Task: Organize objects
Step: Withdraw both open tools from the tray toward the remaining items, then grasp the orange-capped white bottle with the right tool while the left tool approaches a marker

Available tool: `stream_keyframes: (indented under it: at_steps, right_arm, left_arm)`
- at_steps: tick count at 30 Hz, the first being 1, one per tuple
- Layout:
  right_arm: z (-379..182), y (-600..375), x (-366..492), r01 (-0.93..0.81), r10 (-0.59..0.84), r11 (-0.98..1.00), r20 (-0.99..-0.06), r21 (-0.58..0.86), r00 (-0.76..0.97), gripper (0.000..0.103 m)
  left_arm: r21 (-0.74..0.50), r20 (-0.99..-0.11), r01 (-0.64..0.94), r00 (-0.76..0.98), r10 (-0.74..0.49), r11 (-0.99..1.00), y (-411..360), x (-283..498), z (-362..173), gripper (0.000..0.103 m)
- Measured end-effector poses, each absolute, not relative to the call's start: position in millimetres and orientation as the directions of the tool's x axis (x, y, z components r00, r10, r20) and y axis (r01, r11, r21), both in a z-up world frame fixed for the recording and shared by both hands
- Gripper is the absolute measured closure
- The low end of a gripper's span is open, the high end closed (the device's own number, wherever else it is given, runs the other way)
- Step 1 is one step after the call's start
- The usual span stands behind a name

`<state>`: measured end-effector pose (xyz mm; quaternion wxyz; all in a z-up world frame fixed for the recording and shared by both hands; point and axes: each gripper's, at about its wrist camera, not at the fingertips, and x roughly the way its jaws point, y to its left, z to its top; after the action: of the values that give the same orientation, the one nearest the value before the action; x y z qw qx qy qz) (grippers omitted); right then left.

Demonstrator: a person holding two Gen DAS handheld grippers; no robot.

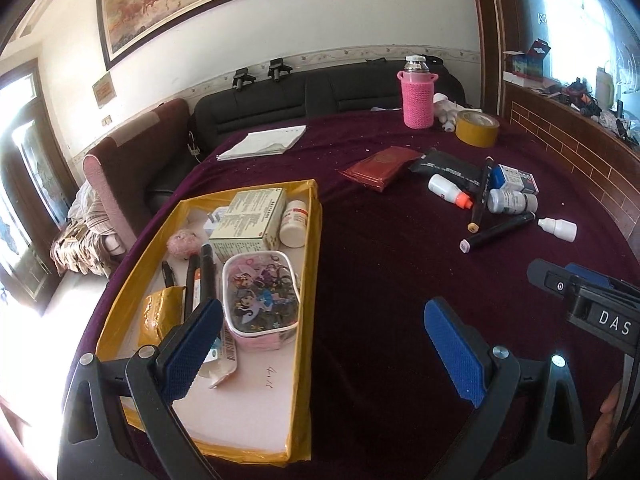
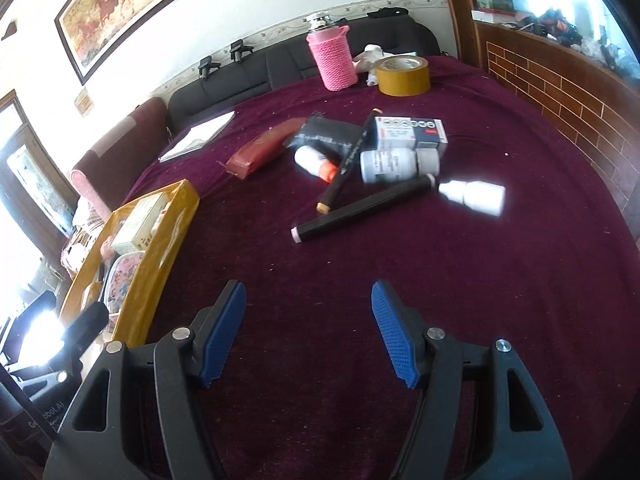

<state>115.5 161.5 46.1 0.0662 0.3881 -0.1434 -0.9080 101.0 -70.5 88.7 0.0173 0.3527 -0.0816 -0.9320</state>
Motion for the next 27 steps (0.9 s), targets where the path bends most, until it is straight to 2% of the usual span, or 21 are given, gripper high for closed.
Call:
stream_keyframes:
  at_steps: [8, 12, 17, 20, 24, 27]
  right_arm:
    - [44, 190, 109, -0.041, -0.206, -0.946, -0.695, 0.320, -0.689, 0.038]
    - [52, 213, 99, -0.068, -0.169, -0.951, -0.692, 0.301, -0.702, 0.038]
    - [69, 241, 74, -0.089, -0.158, -0.946, -0.681, 0.313, -0.715, 0.038]
    - [77, 242, 52, -0.051, -0.203, -0.941, -0.677, 0.335, -0.707, 0.038]
    - [79, 213, 8, 0.052, -0.302, -0.932, -0.691, 0.357, -0.656, 0.038]
    - [73, 177, -30, 0.123, -0.316, -0.944, -0.730, 0.307, -0.606, 0.038]
  left_arm:
    - [0.160, -0.707, -0.093, -0.706, -0.048, -0.983, -47, 87, 72, 0.004]
    - [0.090, -0.763, -0.164, -0.645, 0.038, -0.982, -34, 70, 53, 0.004]
    - [0.008, -0.832, -0.180, -0.547, 0.093, -0.984, -27, 51, 19, 0.004]
    - [0.103, -0.826, -0.185, -0.563, 0.019, -0.977, -16, 53, 9, 0.002]
    - [0.097, -0.827, -0.193, -0.562, 0.029, -0.976, -13, 55, 8, 0.001]
    - [0.096, -0.827, -0.194, -0.561, 0.030, -0.976, -14, 56, 8, 0.001]
